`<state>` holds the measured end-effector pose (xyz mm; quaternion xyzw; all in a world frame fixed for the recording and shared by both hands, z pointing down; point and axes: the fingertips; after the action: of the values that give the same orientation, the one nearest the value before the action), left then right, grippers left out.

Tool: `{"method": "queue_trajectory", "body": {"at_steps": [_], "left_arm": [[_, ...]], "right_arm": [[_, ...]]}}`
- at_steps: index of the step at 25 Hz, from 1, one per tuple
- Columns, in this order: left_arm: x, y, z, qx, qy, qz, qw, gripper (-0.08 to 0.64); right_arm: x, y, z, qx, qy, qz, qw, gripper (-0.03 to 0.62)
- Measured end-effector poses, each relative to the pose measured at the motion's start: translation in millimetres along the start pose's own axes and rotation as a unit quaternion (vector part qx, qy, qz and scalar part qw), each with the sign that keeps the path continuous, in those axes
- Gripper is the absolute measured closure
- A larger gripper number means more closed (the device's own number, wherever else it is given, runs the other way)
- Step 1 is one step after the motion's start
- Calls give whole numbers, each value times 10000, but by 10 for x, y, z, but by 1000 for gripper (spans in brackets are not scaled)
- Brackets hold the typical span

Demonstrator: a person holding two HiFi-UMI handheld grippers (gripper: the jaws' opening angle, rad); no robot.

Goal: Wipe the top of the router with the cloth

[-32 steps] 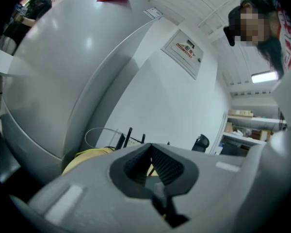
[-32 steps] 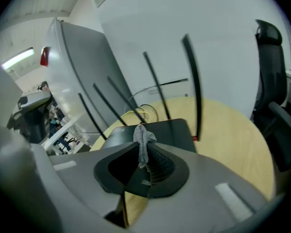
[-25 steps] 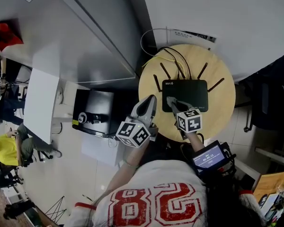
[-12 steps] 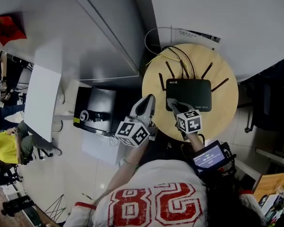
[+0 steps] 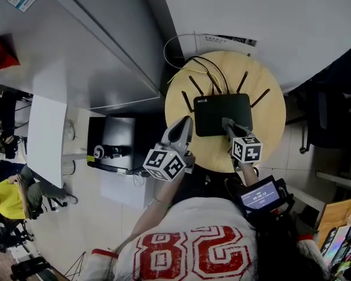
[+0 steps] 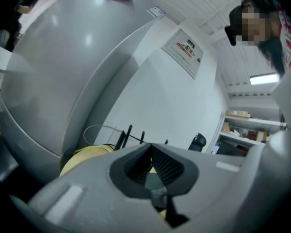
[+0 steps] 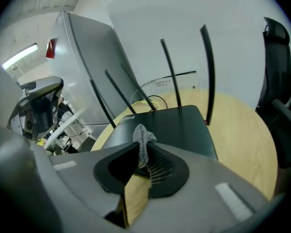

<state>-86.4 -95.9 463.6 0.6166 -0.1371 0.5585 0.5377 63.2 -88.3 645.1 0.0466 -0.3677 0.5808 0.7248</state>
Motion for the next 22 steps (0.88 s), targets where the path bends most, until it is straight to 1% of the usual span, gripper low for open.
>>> {"method": "queue_trajectory", "body": {"at_steps": [7, 13, 16, 18, 20, 22], "left_arm": [[59, -140, 105, 162, 84, 19, 9998, 565], [61, -167, 84, 114, 58, 60, 9999, 565], [50, -141, 67, 62, 39, 55, 10000, 565], [48, -124, 51, 33, 19, 46, 10000, 565], [54, -103, 39, 3, 1, 31, 10000, 565], [58, -84, 22, -28, -10, 33, 10000, 565]], "right_arm": [[39, -618, -323, 595, -269, 552, 9963, 551], [75, -942, -511, 904, -419, 802, 9918, 551], [68, -971, -524, 937, -433, 828, 9912, 551], [44, -916, -513, 889, -451, 802, 9918, 551], [-7, -766, -460, 715, -470, 713, 9938, 551], [-55, -511, -354, 424, -426, 496, 9970, 551]]}}
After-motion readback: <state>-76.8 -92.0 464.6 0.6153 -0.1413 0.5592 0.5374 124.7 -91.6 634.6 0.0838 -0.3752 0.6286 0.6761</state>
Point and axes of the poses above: the fingertips, and each gripper's own axes: z forward along the fingers, y to its left, x out of its underside, and after that the axes turned 7 degrees about y, right-handed
